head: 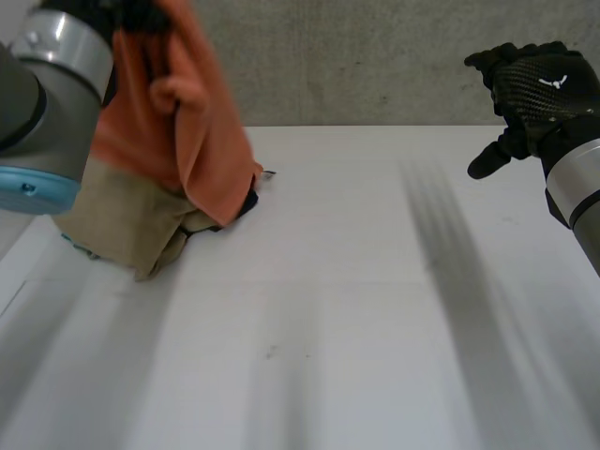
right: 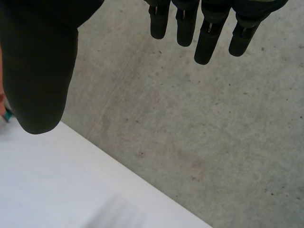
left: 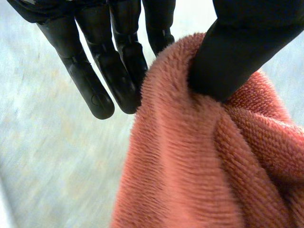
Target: Fold the laundry.
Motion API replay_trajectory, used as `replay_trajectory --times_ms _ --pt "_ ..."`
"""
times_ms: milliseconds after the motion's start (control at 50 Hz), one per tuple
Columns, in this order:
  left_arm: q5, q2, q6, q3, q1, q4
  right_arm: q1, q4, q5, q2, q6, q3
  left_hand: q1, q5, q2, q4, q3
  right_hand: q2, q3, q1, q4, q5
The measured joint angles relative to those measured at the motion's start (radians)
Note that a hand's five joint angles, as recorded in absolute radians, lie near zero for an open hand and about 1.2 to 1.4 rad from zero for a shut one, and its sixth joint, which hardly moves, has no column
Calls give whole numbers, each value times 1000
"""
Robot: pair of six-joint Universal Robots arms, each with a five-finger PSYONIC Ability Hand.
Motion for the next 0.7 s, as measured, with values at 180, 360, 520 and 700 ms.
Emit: replay_trajectory --times_ms 180,360,520,700 --pt "-10 -1 -191 23 -178 -2 -3 5 2 -12 1 -16 0 0 0 0 7 0 0 0 0 0" --pt "-25 -264 -227 5 -279 -56 -15 11 6 -9 2 -25 -66 -50 -86 -89 -79 0 0 0 0 0" --pt "-35 -407 -216 -1 -278 -163 -51 56 7 36 -6 -41 -723 -705 -749 -763 -739 0 0 0 0 0" --pt "-35 -214 -210 -139 -218 -193 -48 268 5 105 -69 -110 -866 -870 -914 -923 -909 0 0 0 0 0"
